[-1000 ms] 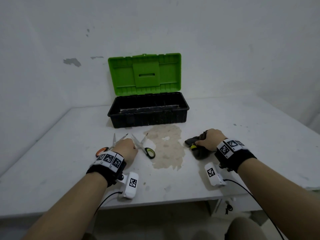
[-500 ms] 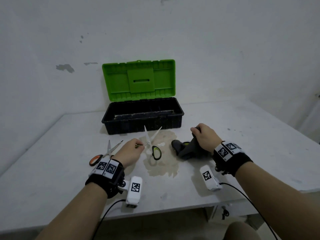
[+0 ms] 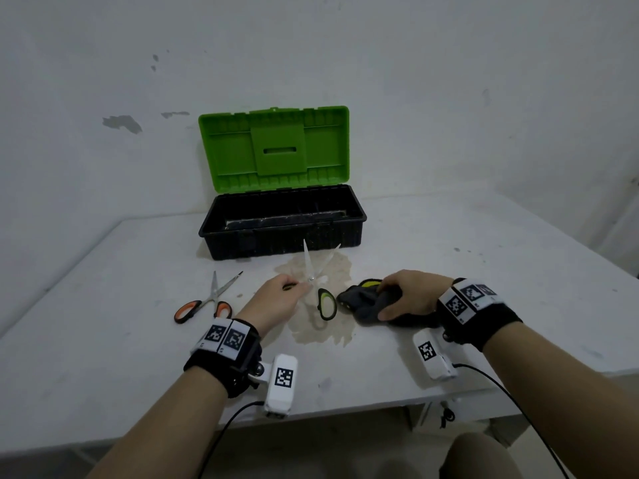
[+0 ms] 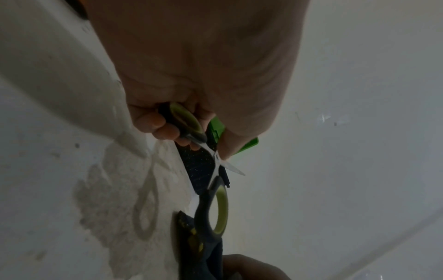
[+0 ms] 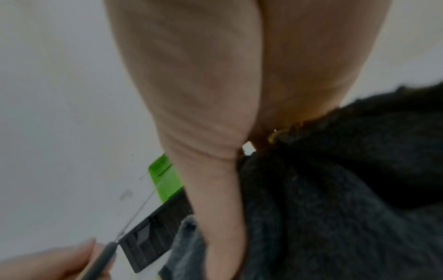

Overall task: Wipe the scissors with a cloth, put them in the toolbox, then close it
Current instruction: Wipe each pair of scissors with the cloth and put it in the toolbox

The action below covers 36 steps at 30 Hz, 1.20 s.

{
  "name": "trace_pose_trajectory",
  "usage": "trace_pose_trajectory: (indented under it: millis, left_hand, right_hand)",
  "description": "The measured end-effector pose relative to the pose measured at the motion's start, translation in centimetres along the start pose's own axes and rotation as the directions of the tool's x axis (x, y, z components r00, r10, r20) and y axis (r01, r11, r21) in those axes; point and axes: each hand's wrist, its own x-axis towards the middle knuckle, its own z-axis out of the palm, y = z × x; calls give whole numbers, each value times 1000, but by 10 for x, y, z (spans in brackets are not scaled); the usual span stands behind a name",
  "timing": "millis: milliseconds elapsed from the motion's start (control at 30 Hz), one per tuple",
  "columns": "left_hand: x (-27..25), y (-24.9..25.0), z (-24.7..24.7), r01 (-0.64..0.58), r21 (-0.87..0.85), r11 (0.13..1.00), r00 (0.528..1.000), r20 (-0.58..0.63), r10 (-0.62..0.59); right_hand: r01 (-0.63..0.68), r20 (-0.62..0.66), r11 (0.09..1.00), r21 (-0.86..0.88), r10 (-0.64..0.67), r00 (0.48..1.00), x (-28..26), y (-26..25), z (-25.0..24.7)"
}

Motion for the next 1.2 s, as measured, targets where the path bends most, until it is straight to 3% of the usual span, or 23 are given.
trace_pose_trajectory:
  millis: [133,267,400,467,533,567,633,700,800,900,933,1033,1067,1100,1200]
  left_hand:
    - [-3,2,4,-57,70,996,998,-30,59]
    - [2,1,7,-82,61,995,995,-53,86]
    - [6,0,10,-106,97,990,988,-99,115]
    - [6,0,10,-117,96,989,985,-117,127]
    - [6,0,11,-127,81,989,983,-124,137]
    - [6,0,11,-130,76,989,983,-118,139]
    - [5,-1,13,-136,74,988,983,-110,143]
    - [4,-1,14,-140,72,988,982,-114,148]
    - [4,-1,16,-137,49,989,983,-119,142]
    - [1,-1,20,-133,27,991,985,-112,135]
    - [0,-1,21,-128,19,992,986,-109,130]
    - [-1,-1,25,-130,27,991,986,-101,132]
    - [-1,0,26,-134,30,991,986,-101,136]
    - [-1,1,26,-137,24,990,985,-100,139]
    - [-2,3,28,-137,-3,991,988,-67,136]
  right_hand:
    - [67,-206,997,-29,-71,976,2,-3,-7]
    - [98,-534,984,148,-4,846,5,-5,-13]
    - [-26,-637,999,43,47,770,2,-13,-11]
    - [48,-667,996,77,15,745,2,-18,-11]
    - [206,-651,963,173,-45,757,4,-16,-9]
    - [235,-610,945,229,-49,791,3,-14,-8]
    - [183,-517,935,304,0,856,4,-13,-7]
    - [160,-539,917,365,68,840,6,-15,-8]
    - [250,-626,826,504,150,766,11,-22,-14]
    - [250,-510,732,634,153,846,14,-25,-9]
    - [271,-464,642,717,149,873,14,-27,-7]
    - [323,-346,185,928,107,932,5,-30,-8]
    - [311,-317,80,947,77,945,3,-28,-8]
    - [296,-298,39,954,54,953,1,-26,-7]
    - [259,-270,134,957,80,959,4,-26,6]
